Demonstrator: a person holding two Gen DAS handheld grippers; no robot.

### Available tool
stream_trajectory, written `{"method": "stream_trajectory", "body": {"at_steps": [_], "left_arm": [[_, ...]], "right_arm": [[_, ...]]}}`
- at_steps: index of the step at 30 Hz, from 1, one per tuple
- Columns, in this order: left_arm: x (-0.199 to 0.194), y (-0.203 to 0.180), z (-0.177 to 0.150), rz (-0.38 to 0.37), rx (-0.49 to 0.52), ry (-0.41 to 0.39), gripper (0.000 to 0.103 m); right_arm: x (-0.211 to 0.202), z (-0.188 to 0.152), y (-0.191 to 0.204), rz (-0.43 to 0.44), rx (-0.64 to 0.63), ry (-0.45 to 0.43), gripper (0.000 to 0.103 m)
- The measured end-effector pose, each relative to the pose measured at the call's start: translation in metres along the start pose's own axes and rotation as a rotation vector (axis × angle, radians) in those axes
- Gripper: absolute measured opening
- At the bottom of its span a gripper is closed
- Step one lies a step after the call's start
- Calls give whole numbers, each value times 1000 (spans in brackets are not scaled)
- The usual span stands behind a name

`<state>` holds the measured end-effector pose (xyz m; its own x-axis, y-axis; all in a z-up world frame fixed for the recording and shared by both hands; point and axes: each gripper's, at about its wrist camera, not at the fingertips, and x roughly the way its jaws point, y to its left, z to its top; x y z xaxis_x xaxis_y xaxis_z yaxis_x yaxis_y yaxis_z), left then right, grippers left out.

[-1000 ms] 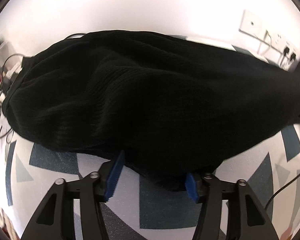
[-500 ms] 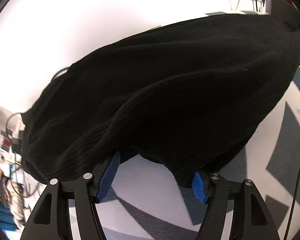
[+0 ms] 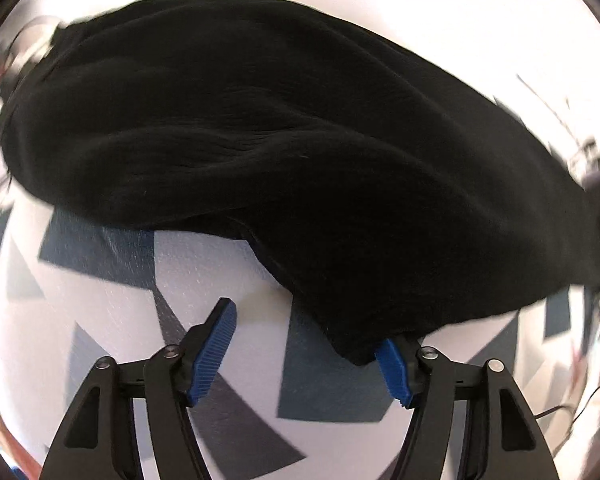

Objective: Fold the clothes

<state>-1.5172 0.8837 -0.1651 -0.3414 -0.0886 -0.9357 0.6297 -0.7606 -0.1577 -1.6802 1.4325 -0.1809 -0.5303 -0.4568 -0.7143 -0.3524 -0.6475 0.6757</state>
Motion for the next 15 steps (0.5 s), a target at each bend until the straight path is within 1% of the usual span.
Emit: {"method": "stream_trajectory", "body": {"at_steps": [4, 5, 6, 7, 8, 10, 12, 13, 15], "left_arm": [[4, -3, 5, 12, -61, -25, 68], [4, -5, 6, 13, -51, -26, 60], [5, -9, 7, 13, -22, -21, 44], [5, -13, 9, 14, 6, -17, 36], [5, -17, 10, 15, 35, -13, 20], [2, -30, 10, 71, 144, -33, 19], [-2, -44, 3, 128, 278, -63, 18], [-2, -48, -1, 141, 326, -66, 18], [0, -53, -10, 143, 394, -57, 18]], "right_arm": [[14, -4, 10, -6, -1, 6, 53], [18, -5, 13, -7, -1, 7, 48], [22, -6, 15, -9, -2, 9, 37], [25, -7, 18, -10, -2, 10, 17], [22, -6, 29, -28, -54, 0, 17], [16, -5, 50, -65, -161, -23, 15], [-5, 4, 62, 14, -150, -68, 13], [-17, 9, 67, 43, -151, -97, 11], [-25, 11, 70, 42, -178, -108, 11]]}}
